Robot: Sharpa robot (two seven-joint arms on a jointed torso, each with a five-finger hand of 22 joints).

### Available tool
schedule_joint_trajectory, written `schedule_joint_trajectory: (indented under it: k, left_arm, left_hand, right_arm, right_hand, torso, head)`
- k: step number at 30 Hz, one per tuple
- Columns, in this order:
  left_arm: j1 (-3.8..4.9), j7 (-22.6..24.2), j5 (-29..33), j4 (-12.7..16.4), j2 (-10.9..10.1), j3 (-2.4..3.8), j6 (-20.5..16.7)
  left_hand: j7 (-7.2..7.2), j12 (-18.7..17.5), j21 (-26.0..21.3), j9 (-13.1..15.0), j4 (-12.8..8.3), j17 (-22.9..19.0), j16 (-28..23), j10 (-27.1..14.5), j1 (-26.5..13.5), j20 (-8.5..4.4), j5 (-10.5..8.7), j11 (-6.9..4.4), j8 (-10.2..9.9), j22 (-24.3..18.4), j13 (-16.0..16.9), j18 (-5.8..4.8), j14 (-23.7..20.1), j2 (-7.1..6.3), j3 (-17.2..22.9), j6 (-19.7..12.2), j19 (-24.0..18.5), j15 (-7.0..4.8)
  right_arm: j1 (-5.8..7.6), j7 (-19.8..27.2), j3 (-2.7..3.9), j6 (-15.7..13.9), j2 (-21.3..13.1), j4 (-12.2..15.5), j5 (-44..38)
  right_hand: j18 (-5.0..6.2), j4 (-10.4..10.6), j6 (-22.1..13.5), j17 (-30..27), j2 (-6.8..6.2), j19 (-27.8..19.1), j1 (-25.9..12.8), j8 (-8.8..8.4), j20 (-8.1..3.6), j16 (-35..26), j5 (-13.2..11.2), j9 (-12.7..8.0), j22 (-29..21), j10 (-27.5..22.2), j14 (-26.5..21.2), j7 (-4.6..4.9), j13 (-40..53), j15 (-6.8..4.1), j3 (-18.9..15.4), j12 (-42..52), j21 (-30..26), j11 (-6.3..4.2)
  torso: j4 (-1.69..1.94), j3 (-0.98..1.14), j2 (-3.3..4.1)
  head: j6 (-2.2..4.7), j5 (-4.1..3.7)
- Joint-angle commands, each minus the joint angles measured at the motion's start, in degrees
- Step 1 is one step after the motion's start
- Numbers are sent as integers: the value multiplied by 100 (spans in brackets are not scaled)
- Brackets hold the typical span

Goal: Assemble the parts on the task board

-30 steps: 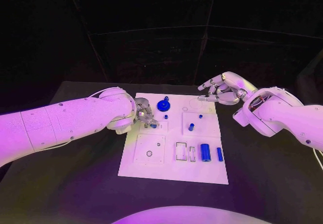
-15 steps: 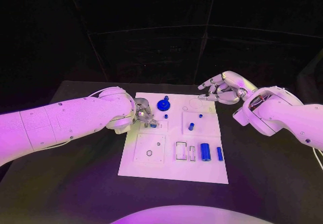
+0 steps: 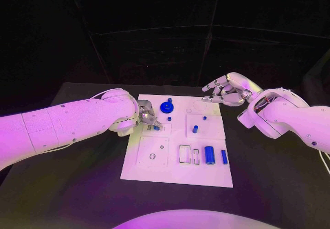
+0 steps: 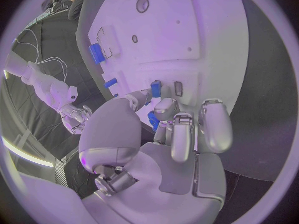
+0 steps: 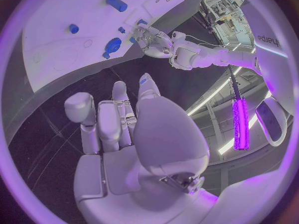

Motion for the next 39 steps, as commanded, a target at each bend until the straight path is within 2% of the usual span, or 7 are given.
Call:
schedule_joint_trajectory:
  k: [1,19,29,30,32,34,39]
  left_arm:
    - [-11,-26,-23,-26,31,-8,125]
    - [-9,-73,-22,-196,189,-8,344]
    - [-9,-103,-22,-232,188,-8,263]
    - [-9,-102,-22,-232,186,-8,243]
    - [-10,-95,-22,-224,172,-7,184]
    - [-10,-83,-23,-211,150,-6,130]
    - [-8,-80,-23,-142,66,1,29]
  left_hand:
    - [4,31,38,-6,7,1509,36,22,-67,-18,-19,5,22,12,11,-68,615,0,-62,40,19,-38]
    - [-11,110,88,-2,131,1509,36,71,-153,-28,-22,-7,33,100,94,-85,615,50,-353,99,59,-48]
    - [-8,132,122,12,486,1509,36,88,-503,-27,-72,-4,53,173,98,-98,615,10,-1167,176,85,-44]
    - [-17,132,125,14,533,1509,36,87,-518,-28,-237,-9,54,182,95,-99,615,34,-1296,178,88,-47]
    - [-32,133,125,17,663,1509,36,83,-510,-33,-787,-11,52,194,90,-100,615,86,-1631,169,91,-60]
    - [-34,135,127,19,773,1509,36,82,-560,-35,-1130,-6,53,203,89,-101,615,82,-1821,168,93,-63]
    - [-36,120,112,28,970,1509,36,66,-609,-47,-1213,-18,58,198,60,-98,615,95,-2303,158,88,-71]
  right_arm:
    - [10,29,3,14,6,13,26]
    - [11,12,3,25,-20,32,35]
    - [11,20,3,37,-8,24,46]
    - [11,21,3,37,-7,23,47]
    - [11,22,3,38,-4,20,50]
    - [11,23,3,39,-2,16,51]
    - [11,21,3,38,1,5,53]
  right_hand:
    - [35,-2,-5,-16,26,-40,31,25,5,-23,-35,6,-21,-55,30,-14,-12,-12,-43,-42,-37,-3]
    - [50,3,-17,-76,34,-83,23,28,8,-85,-65,5,-113,-72,14,-9,-50,-9,-74,-68,-99,2]
    - [64,14,-34,-148,33,-123,1,29,11,-158,-84,3,-199,-83,-7,-3,-86,-4,-112,-88,-159,8]
    - [68,18,-39,-165,34,-133,-5,29,12,-177,-88,2,-221,-86,-12,-1,-95,-2,-122,-93,-175,10]
    - [72,21,-43,-182,35,-143,-9,29,13,-193,-91,2,-244,-89,-17,0,-102,-1,-128,-96,-190,12]
    - [74,23,-46,-193,36,-152,-12,29,14,-205,-93,2,-261,-91,-21,1,-107,0,-133,-99,-202,13]
    - [82,28,-54,-226,39,-172,-20,29,16,-238,-98,1,-304,-97,-31,4,-120,2,-146,-106,-231,16]
  torso:
    - [-2,1,2]
    - [3,-2,-1]
    - [2,-4,0]
    - [2,-6,0]
    - [4,-10,3]
    - [3,-12,5]
    - [3,-6,-3]
  head:
    - [-3,-3]
    - [-26,-22]
    - [-25,-29]
    - [-25,-31]
    - [-22,-33]
    - [-17,-31]
    - [-14,-37]
